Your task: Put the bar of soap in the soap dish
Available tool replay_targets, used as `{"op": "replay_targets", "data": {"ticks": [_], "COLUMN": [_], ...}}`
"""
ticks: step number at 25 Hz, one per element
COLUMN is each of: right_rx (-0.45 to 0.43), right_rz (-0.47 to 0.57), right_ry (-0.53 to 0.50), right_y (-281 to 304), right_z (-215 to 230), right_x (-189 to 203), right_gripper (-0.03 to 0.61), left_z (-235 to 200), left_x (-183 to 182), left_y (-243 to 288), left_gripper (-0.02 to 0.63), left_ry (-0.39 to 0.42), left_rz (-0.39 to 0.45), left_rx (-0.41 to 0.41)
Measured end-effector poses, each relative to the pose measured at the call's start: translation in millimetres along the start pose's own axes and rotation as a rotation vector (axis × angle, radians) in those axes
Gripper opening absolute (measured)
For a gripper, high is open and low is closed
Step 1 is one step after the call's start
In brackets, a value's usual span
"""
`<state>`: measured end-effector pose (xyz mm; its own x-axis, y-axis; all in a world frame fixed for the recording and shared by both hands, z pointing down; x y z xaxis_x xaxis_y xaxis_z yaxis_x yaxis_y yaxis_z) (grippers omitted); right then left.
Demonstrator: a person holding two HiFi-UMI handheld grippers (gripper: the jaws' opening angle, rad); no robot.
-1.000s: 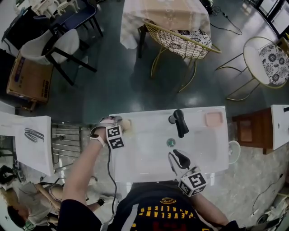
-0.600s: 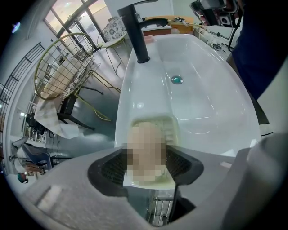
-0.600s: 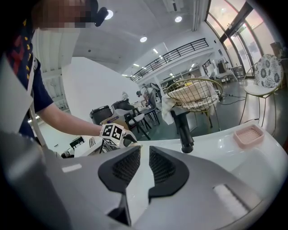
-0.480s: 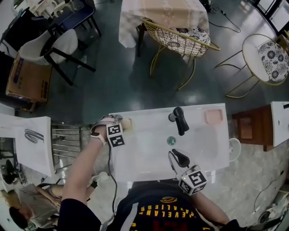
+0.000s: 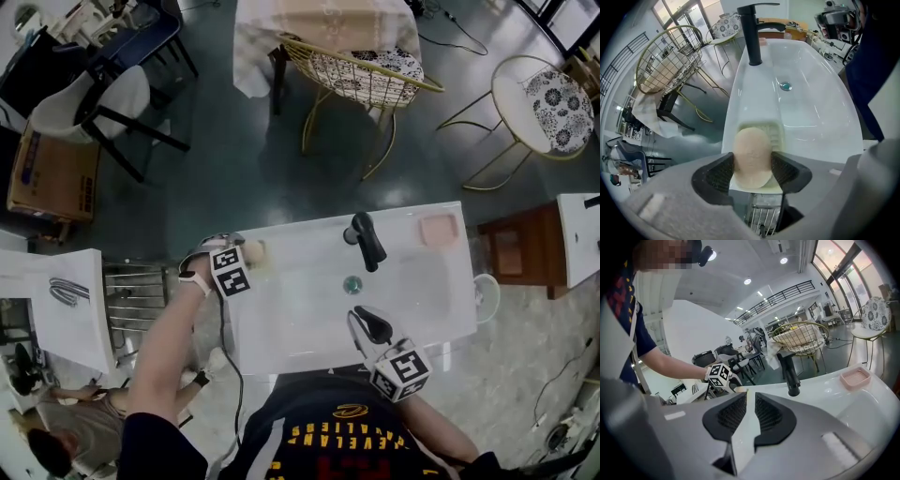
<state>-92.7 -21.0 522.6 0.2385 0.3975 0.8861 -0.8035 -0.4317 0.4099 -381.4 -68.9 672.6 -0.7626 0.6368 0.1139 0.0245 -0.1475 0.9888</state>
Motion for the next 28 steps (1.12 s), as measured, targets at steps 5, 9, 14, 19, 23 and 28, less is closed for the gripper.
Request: {"op": "replay_targets", "data": {"ticks": [5, 9, 14, 19, 23, 28], "right_rx": [0.009, 0.024, 0.047, 0.079, 0.112, 0.153], "right_rz": [0.000, 0.008, 0.016, 0.028, 0.033, 0.045], "right_ry": [-0.003, -0.008, -0.004, -0.005, -0.002, 0.011], "right_y": [-4, -9, -16, -25, -35, -48], "right_z": [-3, -4, -10, -17, -18, -17], "right_x": [1, 0, 2, 2, 6, 10], "right_gripper": [0.055, 0.054, 0.052, 0.052, 0.051, 0.049], "left_z": [5, 14, 30, 53, 75, 104], "left_x": [-2, -4, -8, -12, -12, -6], "left_y": [-10, -22, -36, -48, -56, -67], "left_gripper": [0.253, 0.253, 0.253, 0.254, 0.253, 0.253], "left_ry": [-0.004, -0.029, -0.079, -0.089, -0.061, -0.050], "left_rz": [0.010, 0.017, 0.024, 0.044, 0.057, 0.071], "left_rx": [0.022, 0.049, 0.082, 0.130, 0.150, 0.178]}}
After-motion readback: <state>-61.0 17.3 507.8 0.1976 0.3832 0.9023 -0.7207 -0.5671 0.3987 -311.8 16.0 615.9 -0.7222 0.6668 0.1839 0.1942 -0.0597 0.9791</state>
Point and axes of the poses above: the fingertips, and each gripper's own axes: y forward along the fingers, z to its right, x out of its underside, the point moved 2 cm from there along -y, backward along the fingers, and after that the axes turned 13 degrees about -y, right-handed, at the moved point
